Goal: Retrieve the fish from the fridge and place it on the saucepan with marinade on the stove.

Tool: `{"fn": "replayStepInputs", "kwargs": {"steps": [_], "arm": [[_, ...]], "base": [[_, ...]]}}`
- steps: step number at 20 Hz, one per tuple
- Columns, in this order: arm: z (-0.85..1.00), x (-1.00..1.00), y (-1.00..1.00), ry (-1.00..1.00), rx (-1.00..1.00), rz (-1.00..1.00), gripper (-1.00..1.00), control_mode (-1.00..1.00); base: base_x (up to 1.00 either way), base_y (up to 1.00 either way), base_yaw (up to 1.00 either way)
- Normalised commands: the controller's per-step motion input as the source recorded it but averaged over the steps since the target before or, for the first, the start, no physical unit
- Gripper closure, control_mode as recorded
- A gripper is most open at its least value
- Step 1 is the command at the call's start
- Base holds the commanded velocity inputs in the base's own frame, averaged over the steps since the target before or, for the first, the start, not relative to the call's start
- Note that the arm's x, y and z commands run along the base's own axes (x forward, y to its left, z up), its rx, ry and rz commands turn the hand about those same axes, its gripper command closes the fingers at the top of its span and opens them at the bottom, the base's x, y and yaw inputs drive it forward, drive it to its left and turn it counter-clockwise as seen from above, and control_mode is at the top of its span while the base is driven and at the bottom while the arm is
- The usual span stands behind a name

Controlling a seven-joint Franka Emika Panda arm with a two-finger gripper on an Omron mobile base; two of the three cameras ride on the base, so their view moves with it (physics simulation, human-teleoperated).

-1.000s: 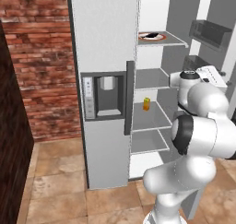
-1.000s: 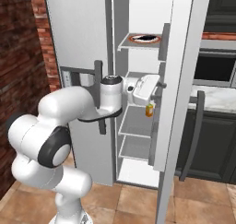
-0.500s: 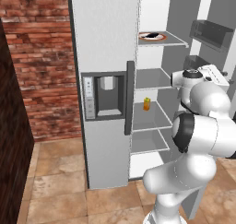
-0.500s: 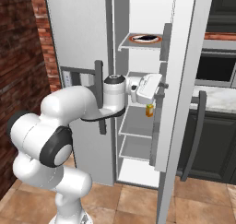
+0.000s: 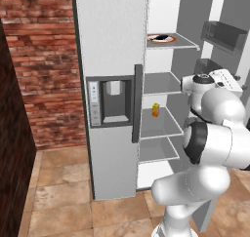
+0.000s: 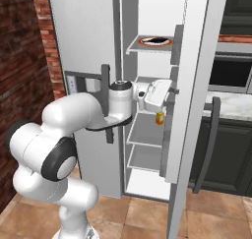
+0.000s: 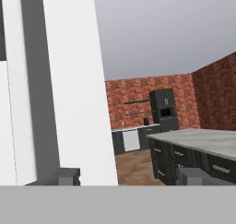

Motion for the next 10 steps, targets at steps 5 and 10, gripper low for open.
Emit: {"fn": "replayStepInputs", "kwargs": {"steps": [5,10], "arm": [[0.14,-0.20,0.71,0.00,-0.01,0.18,-1.00,-1.00],[0.56,-0.10,0.57,0.00,0.00,0.18,-1.00,-1.00]], "base": [[0.00,0.00,0.00],[0.00,0.00,0.00]]}}
